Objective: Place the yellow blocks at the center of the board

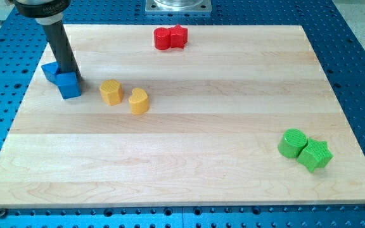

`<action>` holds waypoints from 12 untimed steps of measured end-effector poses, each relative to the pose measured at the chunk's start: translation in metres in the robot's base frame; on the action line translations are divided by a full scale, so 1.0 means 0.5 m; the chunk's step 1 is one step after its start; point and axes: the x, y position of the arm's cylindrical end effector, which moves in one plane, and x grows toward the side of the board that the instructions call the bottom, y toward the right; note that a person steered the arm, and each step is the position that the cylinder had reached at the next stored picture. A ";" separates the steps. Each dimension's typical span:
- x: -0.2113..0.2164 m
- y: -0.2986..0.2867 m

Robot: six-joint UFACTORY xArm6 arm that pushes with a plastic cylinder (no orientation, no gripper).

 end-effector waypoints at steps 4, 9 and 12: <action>0.068 -0.009; 0.085 0.262; 0.085 0.356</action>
